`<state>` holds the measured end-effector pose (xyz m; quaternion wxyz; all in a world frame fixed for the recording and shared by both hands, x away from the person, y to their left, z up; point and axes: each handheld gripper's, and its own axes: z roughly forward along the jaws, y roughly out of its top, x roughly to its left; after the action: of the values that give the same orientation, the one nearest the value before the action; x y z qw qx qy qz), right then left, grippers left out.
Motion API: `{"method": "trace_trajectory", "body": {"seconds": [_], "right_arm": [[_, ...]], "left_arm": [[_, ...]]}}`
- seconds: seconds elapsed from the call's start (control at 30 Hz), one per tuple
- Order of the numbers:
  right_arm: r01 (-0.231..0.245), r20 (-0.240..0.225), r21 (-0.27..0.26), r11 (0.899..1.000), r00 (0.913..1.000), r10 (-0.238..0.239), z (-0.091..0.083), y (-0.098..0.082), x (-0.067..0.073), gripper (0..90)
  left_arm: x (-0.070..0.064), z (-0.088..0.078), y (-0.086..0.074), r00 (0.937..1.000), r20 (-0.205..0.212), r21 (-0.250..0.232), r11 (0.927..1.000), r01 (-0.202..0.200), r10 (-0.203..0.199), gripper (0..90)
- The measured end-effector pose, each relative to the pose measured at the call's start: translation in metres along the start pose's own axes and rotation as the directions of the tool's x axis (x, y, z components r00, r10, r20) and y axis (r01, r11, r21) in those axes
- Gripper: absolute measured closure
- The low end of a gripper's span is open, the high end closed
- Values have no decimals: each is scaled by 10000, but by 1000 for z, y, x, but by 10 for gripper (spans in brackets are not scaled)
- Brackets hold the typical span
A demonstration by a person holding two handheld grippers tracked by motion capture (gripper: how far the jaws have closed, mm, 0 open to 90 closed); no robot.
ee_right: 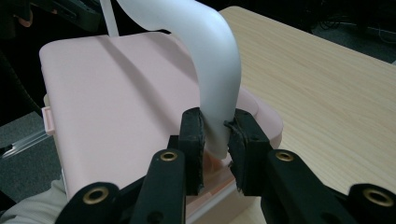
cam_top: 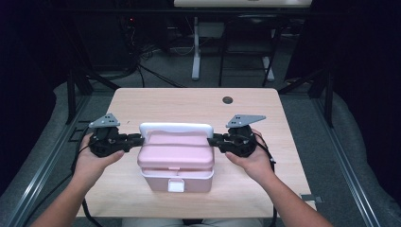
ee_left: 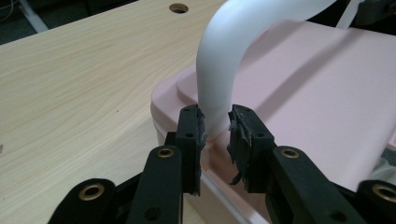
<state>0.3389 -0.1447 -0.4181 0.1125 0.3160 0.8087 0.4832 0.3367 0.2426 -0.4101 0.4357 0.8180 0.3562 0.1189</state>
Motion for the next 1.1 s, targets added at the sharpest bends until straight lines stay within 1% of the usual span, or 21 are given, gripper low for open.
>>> {"method": "trace_trajectory", "body": {"seconds": [0.2,0.27,0.3,0.37,0.5,0.7,0.8,0.97,1.1], "right_arm": [[-135,-75,-57,9999,9999,135,0,1,-2,756],[-140,-72,-40,9999,9999,140,-1,2,-2,756],[-140,-72,-40,9999,9999,140,-1,2,-2,756],[-154,-71,-29,9999,9999,153,-1,2,-2,756],[-267,-89,-95,9996,9996,266,-2,4,-3,756],[-312,-80,-53,9995,9995,311,-3,5,-3,756],[-332,-93,-42,9994,9994,332,-3,5,-3,757],[-378,-138,-95,9992,9992,377,-3,6,-5,757],[-468,-177,-122,9988,9988,466,-3,7,-6,757]], "left_arm": [[1,-7,-12,10000,-86,167,9999,-33,34,808],[0,-7,-16,9999,-99,245,9997,-86,88,860],[0,-7,-18,9999,-89,235,9997,-96,98,860],[-2,-7,-23,9999,19,221,9997,-101,101,894],[-6,-5,-30,9998,71,279,9995,-174,173,900],[-12,-4,-35,9993,56,373,9986,-367,366,900],[-12,-5,-37,9996,61,333,9991,-272,270,900],[-11,-2,-43,9997,160,482,9986,-199,191,900],[-13,-1,-45,9993,319,457,9987,-202,188,900]]}}
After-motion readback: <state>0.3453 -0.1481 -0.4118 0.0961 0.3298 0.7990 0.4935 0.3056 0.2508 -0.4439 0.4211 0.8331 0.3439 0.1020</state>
